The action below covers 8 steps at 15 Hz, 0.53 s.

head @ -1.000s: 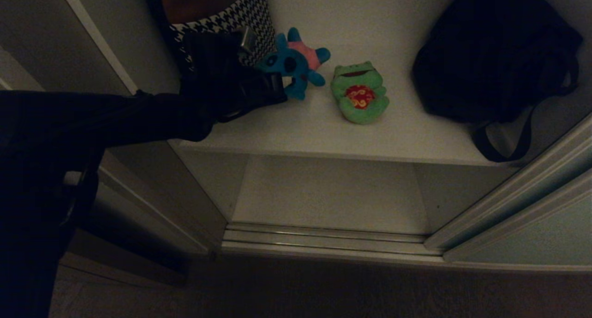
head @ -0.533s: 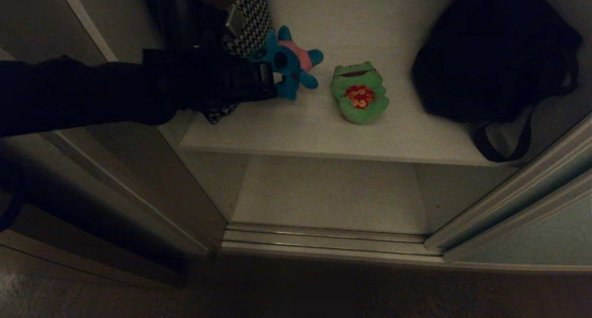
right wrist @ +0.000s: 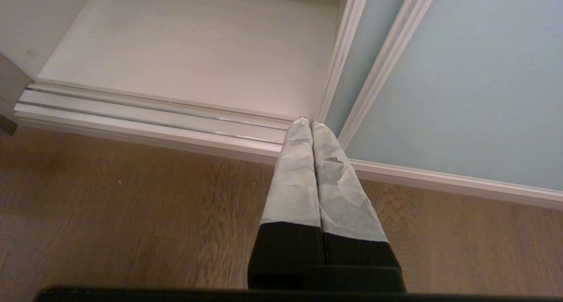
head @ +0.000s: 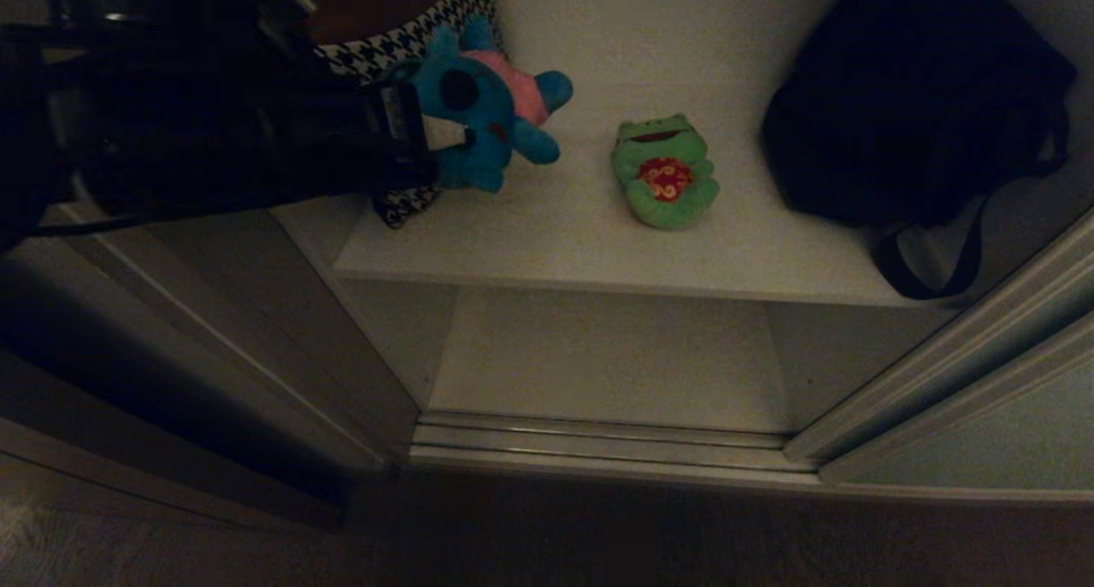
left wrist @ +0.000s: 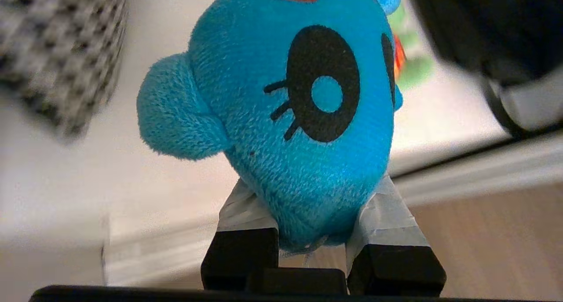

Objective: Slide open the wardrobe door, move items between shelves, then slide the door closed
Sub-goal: Place the blue doll on the lower shelf

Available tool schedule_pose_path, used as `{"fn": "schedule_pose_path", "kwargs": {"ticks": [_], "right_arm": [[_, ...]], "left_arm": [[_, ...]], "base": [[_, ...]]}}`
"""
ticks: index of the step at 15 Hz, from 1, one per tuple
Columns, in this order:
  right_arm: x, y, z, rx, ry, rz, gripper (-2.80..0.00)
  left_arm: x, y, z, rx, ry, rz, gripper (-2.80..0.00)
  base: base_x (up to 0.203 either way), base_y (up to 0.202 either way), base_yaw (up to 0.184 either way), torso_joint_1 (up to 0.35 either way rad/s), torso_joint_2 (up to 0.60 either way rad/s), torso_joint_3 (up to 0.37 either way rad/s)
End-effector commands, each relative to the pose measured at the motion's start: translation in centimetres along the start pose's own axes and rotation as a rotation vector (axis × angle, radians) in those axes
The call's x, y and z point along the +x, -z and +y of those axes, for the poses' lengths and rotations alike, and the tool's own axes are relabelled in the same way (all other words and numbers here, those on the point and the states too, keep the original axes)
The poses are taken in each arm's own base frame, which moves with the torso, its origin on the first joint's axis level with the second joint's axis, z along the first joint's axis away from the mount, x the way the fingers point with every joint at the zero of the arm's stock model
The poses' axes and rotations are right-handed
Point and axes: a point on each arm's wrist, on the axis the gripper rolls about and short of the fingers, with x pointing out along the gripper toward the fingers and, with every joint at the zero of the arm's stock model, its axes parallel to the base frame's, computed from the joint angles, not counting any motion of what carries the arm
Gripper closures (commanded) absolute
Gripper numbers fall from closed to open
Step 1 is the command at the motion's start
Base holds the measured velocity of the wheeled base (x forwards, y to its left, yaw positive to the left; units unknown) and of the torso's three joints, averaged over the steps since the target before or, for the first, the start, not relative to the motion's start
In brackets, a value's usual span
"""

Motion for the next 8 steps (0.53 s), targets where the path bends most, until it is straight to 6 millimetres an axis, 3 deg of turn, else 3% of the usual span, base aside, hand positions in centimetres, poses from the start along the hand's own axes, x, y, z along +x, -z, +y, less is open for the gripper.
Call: {"fn": "schedule_pose_path", "kwargs": {"ticks": [1, 8], "right_arm": [[0.0, 0.0, 0.0, -0.001, 0.000, 0.001, 0.00], [0.0, 0.0, 0.0, -0.001, 0.000, -0.001, 0.00]], "left_arm": [[-5.7, -0.1, -0.8, -0.005, 0.015, 0.006, 0.00], [-11.9, 8.1, -0.4, -0.082, 0.001, 0.318, 0.00]], "base": [[0.000, 0.000, 0.000, 0.000, 0.00, 0.000], [0.000, 0.000, 0.000, 0.000, 0.00, 0.000]]}}
